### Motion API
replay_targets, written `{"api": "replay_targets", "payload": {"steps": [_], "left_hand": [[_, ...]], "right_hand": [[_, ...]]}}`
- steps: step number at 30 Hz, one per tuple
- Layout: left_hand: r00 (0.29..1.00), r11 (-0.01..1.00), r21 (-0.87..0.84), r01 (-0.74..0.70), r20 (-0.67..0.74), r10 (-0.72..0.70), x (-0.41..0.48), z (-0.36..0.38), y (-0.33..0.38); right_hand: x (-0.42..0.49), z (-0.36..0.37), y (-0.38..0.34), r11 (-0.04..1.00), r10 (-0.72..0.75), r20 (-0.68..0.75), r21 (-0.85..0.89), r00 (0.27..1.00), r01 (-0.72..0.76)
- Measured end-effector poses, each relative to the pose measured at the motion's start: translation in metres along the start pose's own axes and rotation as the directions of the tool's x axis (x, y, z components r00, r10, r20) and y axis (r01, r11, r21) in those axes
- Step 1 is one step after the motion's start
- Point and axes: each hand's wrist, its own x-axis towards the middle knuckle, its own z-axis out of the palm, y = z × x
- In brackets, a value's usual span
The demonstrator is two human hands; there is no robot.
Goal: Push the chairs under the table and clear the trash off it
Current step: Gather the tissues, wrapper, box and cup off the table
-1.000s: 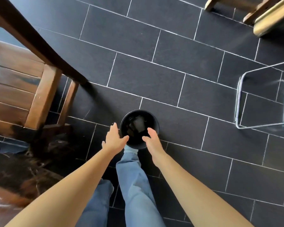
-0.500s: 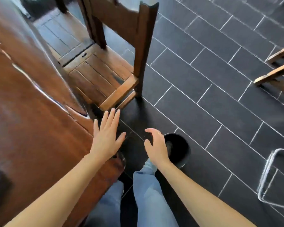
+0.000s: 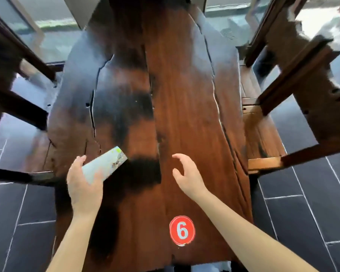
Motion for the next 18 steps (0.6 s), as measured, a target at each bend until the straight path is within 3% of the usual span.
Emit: {"api": "replay_targets", "payload": {"steps": [3,6,8,14,16,18], "left_hand": [[0.947,0.939,-0.151,0.31,-0.039,-0.319,0.007,-0.021,-0.039],[0.82,0.743,-0.361,0.564,0.134,-0.557,0.011,-0.014,-0.051],[0.789,0.68,-0.409,0.608,0.222,-0.572,0.019,-0.004,-0.049],[0.848,0.724,-0.442,0.529,0.236,-0.475,0.04,0.028,-0.049],[0.861,0.743,-0.436,0.508,0.288,-0.419,0.039,0.038,-0.041],[0.872,0.781,-0.411,0.47,0.351,-0.34,0.034,0.049,-0.029]], "right_hand": [[0.024,0.032,-0.035,0.999,-0.046,0.158,-0.02,0.986,0.05],[0.051,0.057,-0.062,1.0,-0.019,0.272,-0.005,0.962,0.021],[0.065,0.072,-0.074,0.999,0.014,0.339,0.032,0.941,-0.026],[0.086,0.1,-0.075,0.982,0.108,0.382,0.104,0.918,-0.159],[0.084,0.098,-0.068,0.965,0.122,0.348,0.176,0.929,-0.193],[0.078,0.089,-0.055,0.949,0.159,0.218,0.234,0.963,-0.21]]}}
